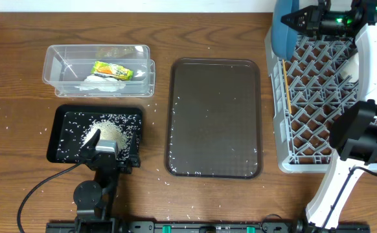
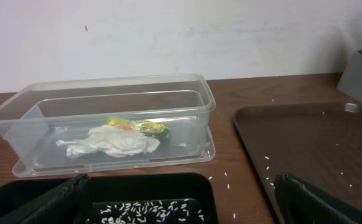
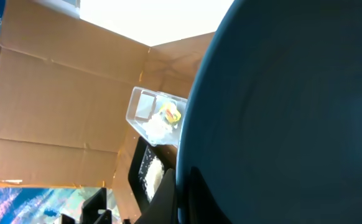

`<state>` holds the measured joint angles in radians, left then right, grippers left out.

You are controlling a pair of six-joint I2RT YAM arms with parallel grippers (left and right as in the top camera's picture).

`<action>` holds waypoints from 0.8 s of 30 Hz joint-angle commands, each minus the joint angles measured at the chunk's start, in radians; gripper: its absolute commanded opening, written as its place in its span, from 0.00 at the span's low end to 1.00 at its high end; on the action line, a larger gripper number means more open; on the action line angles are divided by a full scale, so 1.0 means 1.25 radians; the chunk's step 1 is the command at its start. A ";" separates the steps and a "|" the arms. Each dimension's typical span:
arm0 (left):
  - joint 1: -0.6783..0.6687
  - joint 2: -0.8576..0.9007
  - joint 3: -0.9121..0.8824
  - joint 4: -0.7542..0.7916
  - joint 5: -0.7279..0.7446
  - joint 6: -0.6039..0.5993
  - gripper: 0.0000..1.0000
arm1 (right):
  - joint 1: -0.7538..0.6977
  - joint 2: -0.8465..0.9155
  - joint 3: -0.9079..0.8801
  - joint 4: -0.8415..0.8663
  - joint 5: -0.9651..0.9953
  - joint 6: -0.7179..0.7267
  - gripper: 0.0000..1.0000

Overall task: Sort waste into correct bins and load items into the dishwasher rack
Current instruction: 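Lift the blue plate with the right gripper over the dish rack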

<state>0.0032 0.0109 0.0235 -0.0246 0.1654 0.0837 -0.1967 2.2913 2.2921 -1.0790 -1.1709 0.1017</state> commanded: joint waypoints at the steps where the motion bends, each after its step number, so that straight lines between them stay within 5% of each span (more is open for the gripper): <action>1: -0.002 -0.005 -0.016 -0.024 0.002 0.010 0.95 | -0.014 0.010 -0.003 -0.030 0.060 -0.003 0.01; 13: -0.002 -0.005 -0.016 -0.024 0.002 0.010 0.95 | -0.027 0.010 -0.003 0.056 -0.243 0.019 0.01; 24: -0.002 -0.005 -0.016 -0.024 0.002 0.010 0.95 | -0.033 0.010 -0.003 -0.052 0.085 0.037 0.01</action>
<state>0.0032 0.0113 0.0235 -0.0246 0.1654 0.0837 -0.2329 2.2910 2.2948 -1.1133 -1.2419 0.1291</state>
